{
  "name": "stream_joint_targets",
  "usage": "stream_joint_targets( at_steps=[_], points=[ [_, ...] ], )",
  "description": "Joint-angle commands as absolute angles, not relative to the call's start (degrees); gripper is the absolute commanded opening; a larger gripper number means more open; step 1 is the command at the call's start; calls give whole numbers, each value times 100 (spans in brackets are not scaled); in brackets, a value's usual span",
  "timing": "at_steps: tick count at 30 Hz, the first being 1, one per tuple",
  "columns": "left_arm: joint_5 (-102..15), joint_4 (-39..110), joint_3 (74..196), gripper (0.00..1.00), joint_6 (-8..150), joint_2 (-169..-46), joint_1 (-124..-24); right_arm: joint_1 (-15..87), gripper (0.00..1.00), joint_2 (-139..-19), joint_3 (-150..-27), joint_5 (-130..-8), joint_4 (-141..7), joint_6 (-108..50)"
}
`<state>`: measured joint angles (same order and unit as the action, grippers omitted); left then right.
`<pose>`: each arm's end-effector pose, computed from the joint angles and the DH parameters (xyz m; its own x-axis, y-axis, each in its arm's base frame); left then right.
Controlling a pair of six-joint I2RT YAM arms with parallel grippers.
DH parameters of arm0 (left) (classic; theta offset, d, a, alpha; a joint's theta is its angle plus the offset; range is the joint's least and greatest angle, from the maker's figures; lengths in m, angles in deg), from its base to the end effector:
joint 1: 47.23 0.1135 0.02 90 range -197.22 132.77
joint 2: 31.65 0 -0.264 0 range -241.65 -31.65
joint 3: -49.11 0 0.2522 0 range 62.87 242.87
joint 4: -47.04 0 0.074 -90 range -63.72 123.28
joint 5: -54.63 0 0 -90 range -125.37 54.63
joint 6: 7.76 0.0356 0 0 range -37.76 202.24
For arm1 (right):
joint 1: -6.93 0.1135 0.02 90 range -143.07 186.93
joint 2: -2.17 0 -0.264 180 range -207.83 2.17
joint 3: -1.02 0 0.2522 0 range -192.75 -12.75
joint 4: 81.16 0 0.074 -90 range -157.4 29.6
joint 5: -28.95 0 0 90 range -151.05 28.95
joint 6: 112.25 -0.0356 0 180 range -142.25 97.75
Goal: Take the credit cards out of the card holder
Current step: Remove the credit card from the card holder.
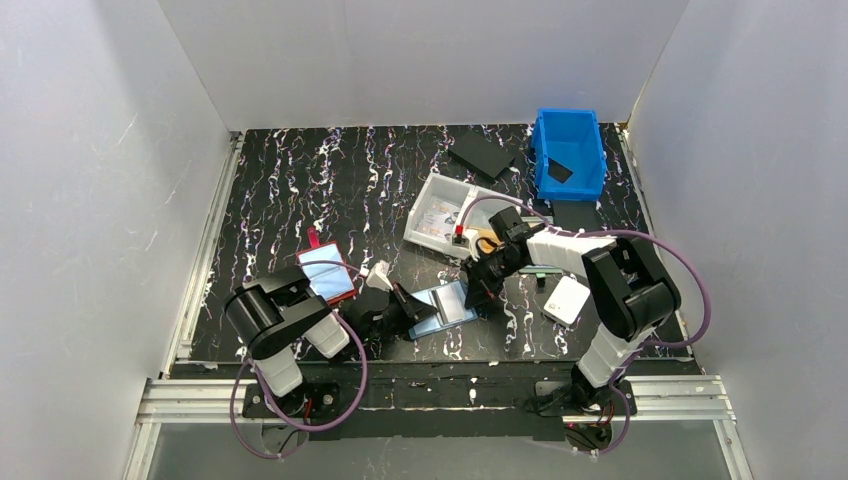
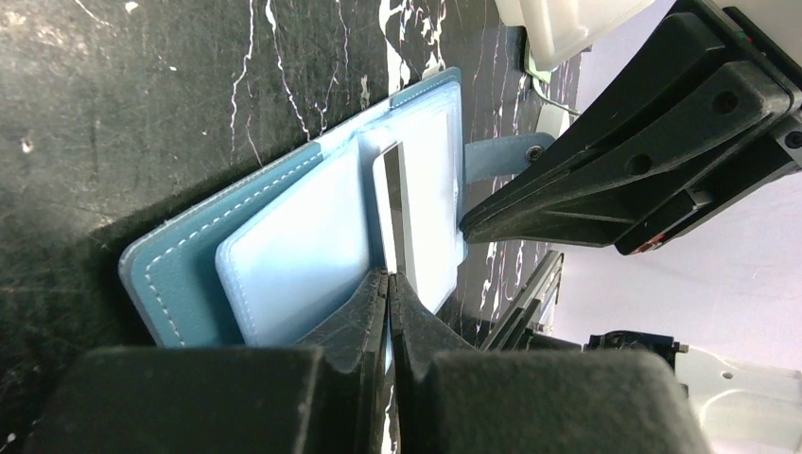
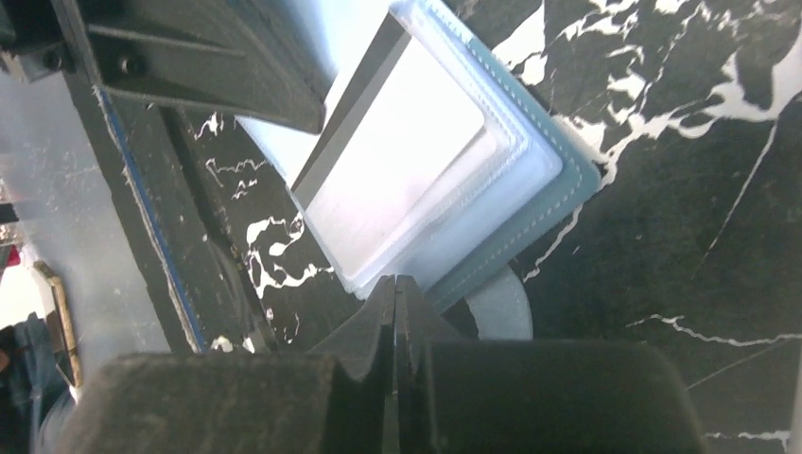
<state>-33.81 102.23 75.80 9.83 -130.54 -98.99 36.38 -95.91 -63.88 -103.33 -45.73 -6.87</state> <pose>0.1510 -0.1900 0.1021 -0.7878 -0.5399 -0.2966 0.0598 0.4122 -0.9091 0.2536 0.1707 0.1434 -0.6286 -0.5803 -0.5178 -0.7718 0.3835 0.5073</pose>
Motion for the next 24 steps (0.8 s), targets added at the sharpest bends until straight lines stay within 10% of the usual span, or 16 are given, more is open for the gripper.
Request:
stream_joint_targets(
  at_steps=[1, 24],
  points=[
    [-3477, 10021, 7405, 0, 1473, -12861, -9882, 3426, 3, -9485, -6523, -10839, -3931, 52],
    [-4207, 8089, 7691, 0, 2714, -11252, -9770, 3032, 40, -8617, -6616, -11947, -1674, 3753]
  ],
)
